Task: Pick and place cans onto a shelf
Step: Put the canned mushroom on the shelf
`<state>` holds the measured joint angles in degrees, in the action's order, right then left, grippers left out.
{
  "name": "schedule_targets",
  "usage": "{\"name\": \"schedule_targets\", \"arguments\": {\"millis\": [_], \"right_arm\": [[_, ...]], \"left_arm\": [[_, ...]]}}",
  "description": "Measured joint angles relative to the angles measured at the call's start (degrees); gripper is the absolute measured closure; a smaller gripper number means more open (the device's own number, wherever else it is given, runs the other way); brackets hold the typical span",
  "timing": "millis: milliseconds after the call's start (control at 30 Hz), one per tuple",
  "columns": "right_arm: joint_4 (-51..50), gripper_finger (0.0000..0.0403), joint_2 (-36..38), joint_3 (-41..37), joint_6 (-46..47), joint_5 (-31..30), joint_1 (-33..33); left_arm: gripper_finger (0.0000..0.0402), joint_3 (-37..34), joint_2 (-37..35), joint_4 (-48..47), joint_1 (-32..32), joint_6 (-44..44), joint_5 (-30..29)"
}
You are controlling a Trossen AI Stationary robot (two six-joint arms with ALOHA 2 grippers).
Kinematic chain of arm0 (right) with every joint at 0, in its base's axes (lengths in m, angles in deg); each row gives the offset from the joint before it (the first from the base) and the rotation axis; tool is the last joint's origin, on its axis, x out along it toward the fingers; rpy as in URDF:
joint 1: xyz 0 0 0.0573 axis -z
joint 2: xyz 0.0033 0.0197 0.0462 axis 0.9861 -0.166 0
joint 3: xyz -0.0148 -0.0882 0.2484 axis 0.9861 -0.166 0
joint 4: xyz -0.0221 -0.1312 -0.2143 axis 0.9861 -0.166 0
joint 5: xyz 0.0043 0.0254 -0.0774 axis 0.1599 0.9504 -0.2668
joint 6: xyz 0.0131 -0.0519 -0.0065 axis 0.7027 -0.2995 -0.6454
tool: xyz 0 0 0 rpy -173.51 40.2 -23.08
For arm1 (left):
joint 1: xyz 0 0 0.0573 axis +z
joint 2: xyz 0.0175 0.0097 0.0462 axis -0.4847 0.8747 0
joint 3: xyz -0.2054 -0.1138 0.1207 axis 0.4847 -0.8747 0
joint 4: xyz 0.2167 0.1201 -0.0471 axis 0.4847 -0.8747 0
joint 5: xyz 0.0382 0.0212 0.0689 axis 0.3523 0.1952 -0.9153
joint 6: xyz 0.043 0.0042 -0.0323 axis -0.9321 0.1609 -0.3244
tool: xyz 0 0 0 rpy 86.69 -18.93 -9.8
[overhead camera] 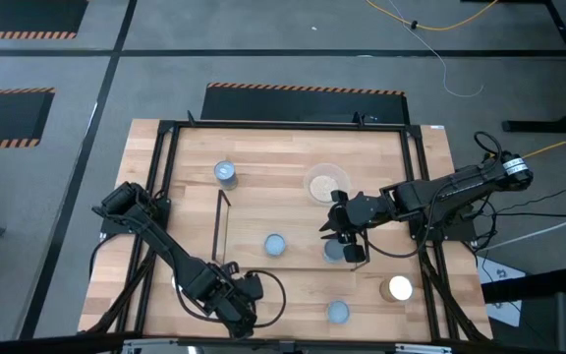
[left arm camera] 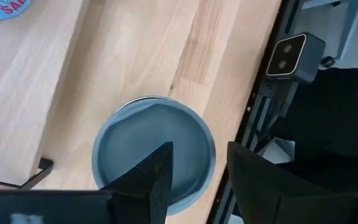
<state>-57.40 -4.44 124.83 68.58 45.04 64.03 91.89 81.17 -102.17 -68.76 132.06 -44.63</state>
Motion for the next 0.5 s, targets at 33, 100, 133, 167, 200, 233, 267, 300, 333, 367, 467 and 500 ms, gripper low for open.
{"name": "schedule_targets", "arguments": {"millis": [33, 100, 133, 167, 200, 233, 267, 300, 333, 367, 467, 500], "right_arm": [[0.0, 0.0307, 0.0, 0.0, 0.0, 0.0, 0.0], [0.0, 0.0307, 0.0, 0.0, 0.0, 0.0, 0.0], [0.0, 0.0307, 0.0, 0.0, 0.0, 0.0, 0.0], [0.0, 0.0307, 0.0, 0.0, 0.0, 0.0, 0.0], [0.0, 0.0307, 0.0, 0.0, 0.0, 0.0, 0.0], [0.0, 0.0307, 0.0, 0.0, 0.0, 0.0, 0.0], [0.0, 0.0307, 0.0, 0.0, 0.0, 0.0, 0.0], [0.0, 0.0307, 0.0, 0.0, 0.0, 0.0, 0.0], [0.0, 0.0307, 0.0, 0.0, 0.0, 0.0, 0.0], [0.0, 0.0307, 0.0, 0.0, 0.0, 0.0, 0.0], [0.0, 0.0307, 0.0, 0.0, 0.0, 0.0, 0.0], [0.0, 0.0307, 0.0, 0.0, 0.0, 0.0, 0.0]], "left_arm": [[0.0257, 0.0, 0.0, -0.1, 0.0, 0.0, 0.0], [0.0257, 0.0, 0.0, -0.1, 0.0, 0.0, 0.0], [0.0257, 0.0, 0.0, -0.1, 0.0, 0.0, 0.0], [0.0257, 0.0, 0.0, -0.1, -0.1, 0.0, 0.0], [0.0257, 0.0, 0.1, -0.1, -0.2, 0.0, 0.0], [0.0257, 0.0, 0.3, -0.1, -0.2, 0.0, 0.0], [0.0257, 0.0, 0.7, -0.1, -0.2, 0.0, 0.0], [0.0257, 0.0, 1.1, -0.1, -0.3, -0.1, -0.1], [0.0257, 0.1, 1.3, 0.0, -0.4, -0.1, -0.1], [0.0257, 0.2, 1.5, 0.1, -0.4, -0.1, 0.2], [0.0257, 0.2, 2.0, 0.0, -0.4, -0.1, 0.3], [0.0257, 0.2, 2.0, -0.1, -0.4, -0.1, 0.2]]}}
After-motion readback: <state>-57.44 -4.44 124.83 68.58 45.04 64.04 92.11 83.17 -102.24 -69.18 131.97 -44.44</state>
